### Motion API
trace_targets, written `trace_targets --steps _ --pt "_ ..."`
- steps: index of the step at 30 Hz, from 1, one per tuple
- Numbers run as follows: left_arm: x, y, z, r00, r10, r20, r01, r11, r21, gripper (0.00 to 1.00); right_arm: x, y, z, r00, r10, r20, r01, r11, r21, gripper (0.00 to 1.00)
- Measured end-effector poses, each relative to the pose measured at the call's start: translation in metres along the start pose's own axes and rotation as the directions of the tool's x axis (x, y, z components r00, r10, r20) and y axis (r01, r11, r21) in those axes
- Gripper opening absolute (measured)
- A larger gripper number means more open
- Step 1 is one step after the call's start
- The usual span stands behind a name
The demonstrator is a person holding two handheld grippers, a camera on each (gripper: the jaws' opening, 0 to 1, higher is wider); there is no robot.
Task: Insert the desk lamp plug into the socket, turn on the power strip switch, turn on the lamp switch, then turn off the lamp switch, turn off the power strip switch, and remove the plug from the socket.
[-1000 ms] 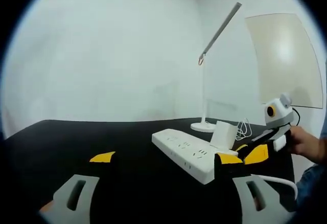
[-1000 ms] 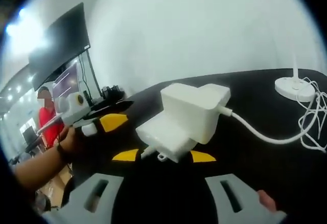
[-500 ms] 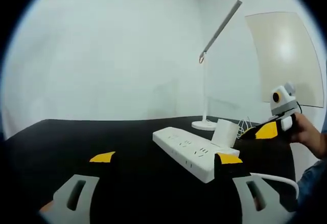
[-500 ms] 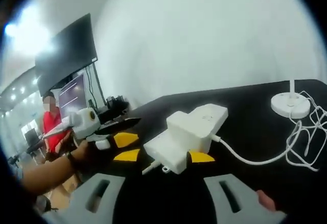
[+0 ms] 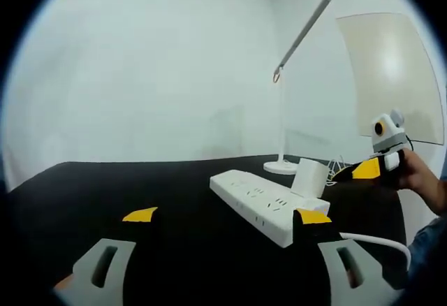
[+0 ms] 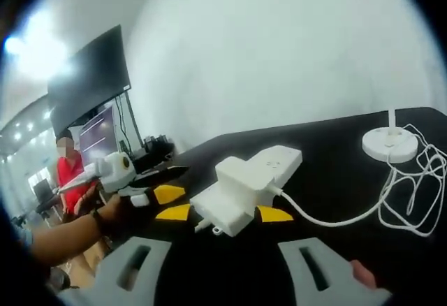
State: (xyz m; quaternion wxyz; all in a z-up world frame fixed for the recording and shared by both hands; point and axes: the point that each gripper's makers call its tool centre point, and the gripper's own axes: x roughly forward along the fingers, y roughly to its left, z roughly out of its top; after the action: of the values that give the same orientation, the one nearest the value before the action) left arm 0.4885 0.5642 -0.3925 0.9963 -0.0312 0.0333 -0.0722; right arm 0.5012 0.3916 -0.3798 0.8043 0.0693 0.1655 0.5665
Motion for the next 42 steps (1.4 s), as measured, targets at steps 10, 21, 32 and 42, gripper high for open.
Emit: trace_targets --steps 10,21,32,42 --pt "0.000 0.003 0.001 1.000 0.001 0.001 -0.001 1.000 0.000 0.73 -0.015 -0.003 0.022 0.999 0.008 0.051 -0.008 1.000 0.002 0.35" --pt "-0.001 0.005 0.000 1.000 0.008 -0.007 -0.008 1.000 -0.011 0.72 -0.018 -0.006 0.024 0.998 0.004 0.055 -0.005 1.000 0.015 0.35" --pt "-0.008 -0.015 -0.012 0.998 0.036 -0.045 -0.039 0.997 -0.068 0.72 -0.018 -0.009 0.019 0.999 -0.001 0.046 0.001 1.000 0.008 0.34" --pt "-0.002 -0.004 -0.004 1.000 0.028 -0.013 -0.029 0.999 -0.019 0.72 -0.019 -0.013 0.019 0.999 -0.002 0.041 0.002 1.000 0.000 0.33"
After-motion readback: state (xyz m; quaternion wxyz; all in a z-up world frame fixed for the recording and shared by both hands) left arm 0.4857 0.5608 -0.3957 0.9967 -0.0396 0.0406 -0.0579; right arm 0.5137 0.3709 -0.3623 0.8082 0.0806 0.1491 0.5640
